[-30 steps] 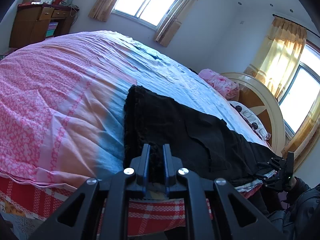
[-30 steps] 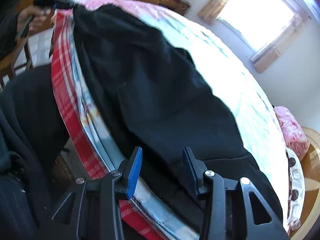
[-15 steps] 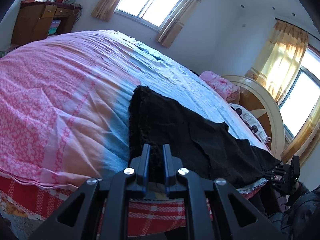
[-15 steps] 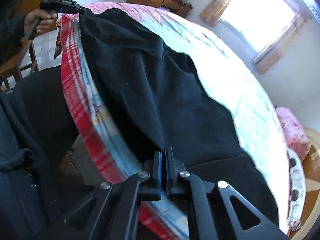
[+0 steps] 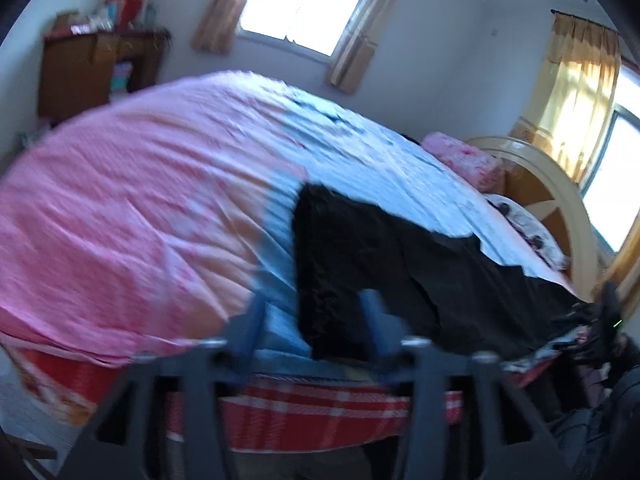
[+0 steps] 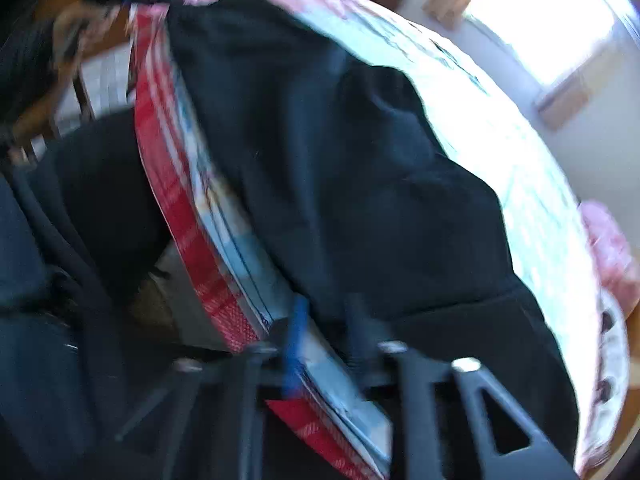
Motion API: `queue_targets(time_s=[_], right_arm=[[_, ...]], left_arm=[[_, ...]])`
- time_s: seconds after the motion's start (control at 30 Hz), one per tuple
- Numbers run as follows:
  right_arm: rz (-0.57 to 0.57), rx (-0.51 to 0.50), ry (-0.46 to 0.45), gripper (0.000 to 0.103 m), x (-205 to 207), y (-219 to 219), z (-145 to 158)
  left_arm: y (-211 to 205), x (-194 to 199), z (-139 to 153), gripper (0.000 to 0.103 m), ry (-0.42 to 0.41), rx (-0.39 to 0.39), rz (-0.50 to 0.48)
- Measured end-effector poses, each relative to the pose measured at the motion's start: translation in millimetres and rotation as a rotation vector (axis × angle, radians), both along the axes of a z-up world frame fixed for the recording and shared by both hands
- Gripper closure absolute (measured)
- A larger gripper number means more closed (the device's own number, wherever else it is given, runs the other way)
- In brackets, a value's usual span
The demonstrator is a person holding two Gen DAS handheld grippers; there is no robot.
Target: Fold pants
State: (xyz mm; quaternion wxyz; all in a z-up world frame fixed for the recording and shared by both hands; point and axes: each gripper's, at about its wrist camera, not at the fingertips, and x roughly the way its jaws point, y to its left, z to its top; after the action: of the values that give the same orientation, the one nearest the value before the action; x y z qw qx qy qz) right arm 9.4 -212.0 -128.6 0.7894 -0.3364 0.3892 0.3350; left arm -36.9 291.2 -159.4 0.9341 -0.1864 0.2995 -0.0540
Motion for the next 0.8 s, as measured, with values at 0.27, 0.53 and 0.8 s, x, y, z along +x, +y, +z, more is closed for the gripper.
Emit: queue_targets(time_s=[0.27, 0.53, 0.8], right_arm=[[-0.151, 0.400, 0.196, 0.044, 81, 2, 51], [-0.260, 0.641, 0.443, 0.044, 187, 48, 41], [-0.340, 0.657, 0.649, 0.056, 236, 90, -5]], left_arm=[[-68, 15, 43, 0.035, -0.094, 0.195, -0.013], [-178, 71, 30, 0.034, -0.033, 0.203, -0.270], [-209, 94, 4, 0.034, 0.055, 0.176, -0.335]])
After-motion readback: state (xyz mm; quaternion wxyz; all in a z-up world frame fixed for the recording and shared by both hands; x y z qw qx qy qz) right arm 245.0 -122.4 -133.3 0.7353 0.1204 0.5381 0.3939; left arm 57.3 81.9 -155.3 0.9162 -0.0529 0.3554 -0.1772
